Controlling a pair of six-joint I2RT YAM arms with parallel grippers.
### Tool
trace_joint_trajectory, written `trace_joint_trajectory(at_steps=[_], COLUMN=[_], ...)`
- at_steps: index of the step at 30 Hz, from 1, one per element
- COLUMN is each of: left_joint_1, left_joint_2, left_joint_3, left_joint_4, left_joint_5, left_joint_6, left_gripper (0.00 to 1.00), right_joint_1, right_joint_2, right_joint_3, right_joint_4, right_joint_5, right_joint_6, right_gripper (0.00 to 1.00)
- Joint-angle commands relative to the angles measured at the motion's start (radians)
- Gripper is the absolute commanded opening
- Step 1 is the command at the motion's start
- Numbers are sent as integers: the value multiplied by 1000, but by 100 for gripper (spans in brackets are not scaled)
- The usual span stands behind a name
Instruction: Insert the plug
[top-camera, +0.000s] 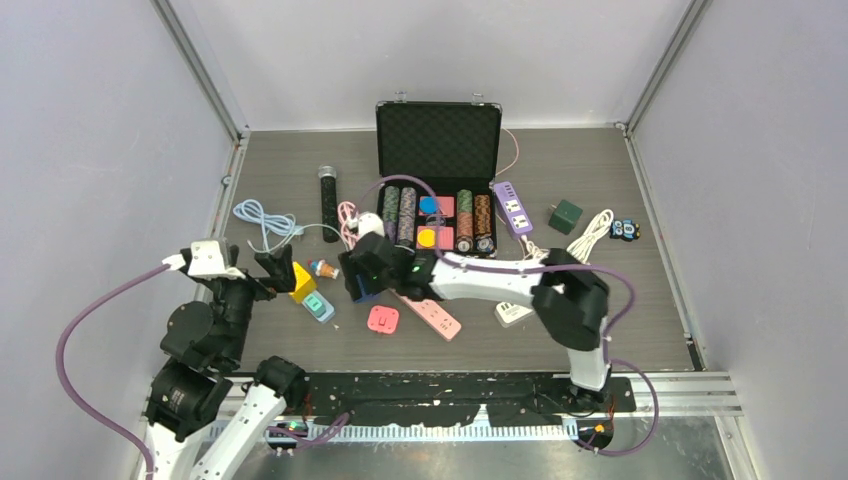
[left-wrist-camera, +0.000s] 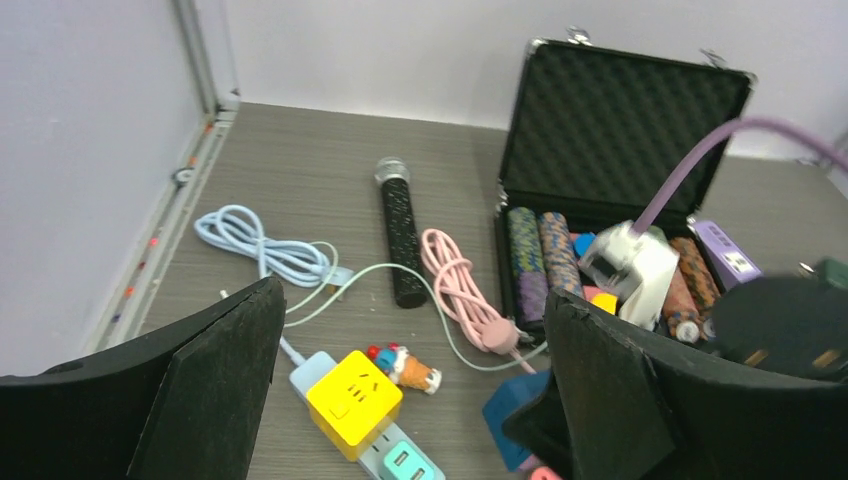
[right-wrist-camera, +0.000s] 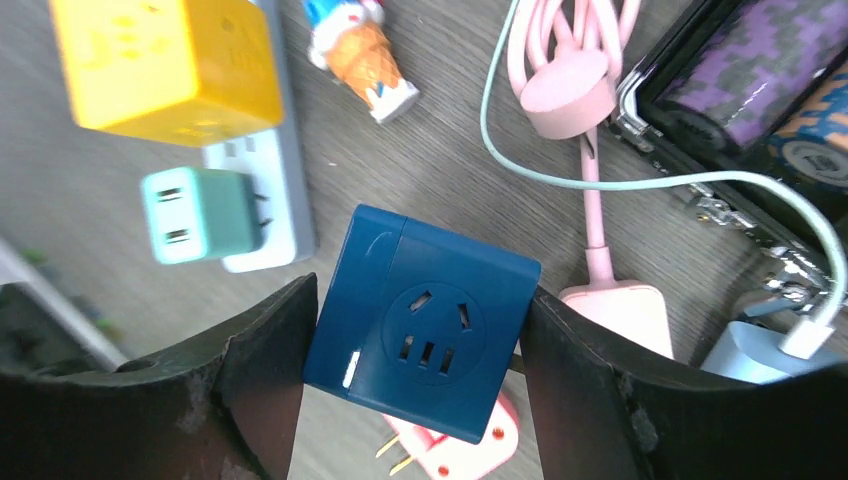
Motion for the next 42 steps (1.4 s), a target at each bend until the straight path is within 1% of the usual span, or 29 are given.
trace_joint_trajectory(at_steps=[1, 2, 3, 6, 8, 10, 14, 18, 20, 22, 25, 27, 31, 34, 37, 38, 42], left_joint_1=[-2, -2, -1, -2, -1, -2, -2, -2, -2, -2, -1, -2, -2, -2, -2, -2, -2], left_joint_2=[11, 3, -4, -18, -17, 4, 62, 94, 102, 112, 121, 119, 117, 108, 105, 110, 128], left_joint_3=[27, 18, 9, -20, -34, -30, 1, -13, -25, -28, -28, -28, -27, -52, -80, -93, -129], left_joint_4=[-6, -1, 6, 23, 27, 20, -20, -10, -1, -2, -2, 9, 34, 65, 91, 92, 100], left_joint_5=[164, 193, 228, 380, 522, 626, 753, 833, 825, 776, 651, 604, 559, 525, 527, 536, 549], left_joint_6=[-14, -14, -7, 17, 34, 51, 72, 55, 35, -18, -154, -253, -435, -569, -640, -666, -708], left_gripper=[100, 100, 100, 100, 100, 100, 100, 100, 99, 100, 100, 100, 100, 100, 100, 100, 100], right_joint_1=[-71, -79, -93, -115, -126, -132, -137, -140, -142, -141, -141, -137, -110, -78, -41, -28, -4], right_joint_2=[-224, -262, -280, -354, -394, -431, -514, -585, -614, -654, -682, -700, -718, -718, -712, -709, -686], right_joint_3=[-121, -159, -173, -226, -256, -284, -333, -387, -416, -447, -504, -539, -576, -569, -563, -563, -555], right_joint_4=[302, 318, 339, 358, 380, 398, 411, 450, 480, 515, 584, 635, 686, 689, 704, 713, 761], right_joint_5=[-234, -257, -323, -426, -484, -550, -615, -640, -628, -606, -539, -509, -434, -350, -304, -264, -225], right_joint_6=[-5, -2, -1, 5, 12, 17, 10, 35, 65, 80, 88, 81, 8, -96, -181, -195, -250], right_gripper=[20, 20, 20, 20, 20, 20, 20, 20, 20, 21, 21, 21, 21, 20, 20, 20, 20])
